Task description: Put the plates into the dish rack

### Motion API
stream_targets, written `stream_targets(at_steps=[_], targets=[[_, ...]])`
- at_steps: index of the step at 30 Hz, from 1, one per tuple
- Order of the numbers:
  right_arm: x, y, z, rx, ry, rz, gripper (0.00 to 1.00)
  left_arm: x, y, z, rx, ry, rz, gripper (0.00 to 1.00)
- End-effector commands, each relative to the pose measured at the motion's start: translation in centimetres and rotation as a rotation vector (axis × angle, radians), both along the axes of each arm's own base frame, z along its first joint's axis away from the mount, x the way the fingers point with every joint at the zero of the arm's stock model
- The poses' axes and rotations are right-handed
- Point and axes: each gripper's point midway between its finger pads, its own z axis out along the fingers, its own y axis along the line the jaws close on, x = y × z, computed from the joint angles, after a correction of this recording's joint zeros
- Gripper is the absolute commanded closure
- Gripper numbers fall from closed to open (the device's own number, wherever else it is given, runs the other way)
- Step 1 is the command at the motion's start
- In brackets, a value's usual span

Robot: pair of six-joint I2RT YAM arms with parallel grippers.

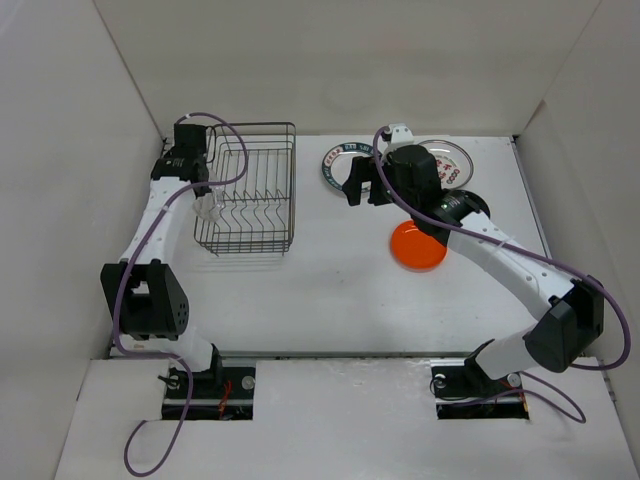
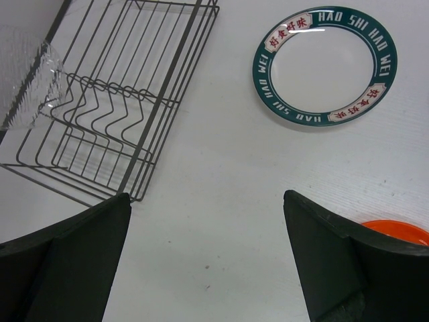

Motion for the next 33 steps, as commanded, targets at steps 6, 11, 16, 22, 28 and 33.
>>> stream_targets(at_steps=[6, 11, 16, 22, 28, 33], targets=[[0.0, 0.7, 0.8, 0.016, -0.028, 0.022, 0.00, 0.3, -0.1, 2.3, 0.020, -0.060, 0.047, 1.00], [0.0, 0.7, 0.8, 0.016, -0.027, 0.022, 0.00, 0.5, -0.1, 0.6, 0.023, -0.017, 0.046, 1.00], [0.0, 0.7, 0.8, 0.009, -0.032, 0.025, 0.00, 0.8, -0.7, 0.3, 0.018, -0.013, 0.022, 0.98], [0.3, 0.9, -0.1, -0.003, -0.015, 0.026, 0.00, 1.0, -2.0, 1.0, 0.021, -0.035, -0.027, 0.66], [1.4, -0.3, -2.0, 0.016, 0.018, -0.018, 0.00, 0.7, -1.9, 2.0, 0.019, -0.068, -0.026, 0.32], [1.4, -6.5, -3.4, 0.088, 0.044, -0.255, 0.00, -0.2, -1.7, 6.8, 0.030, -0.208, -0.044, 0.00]])
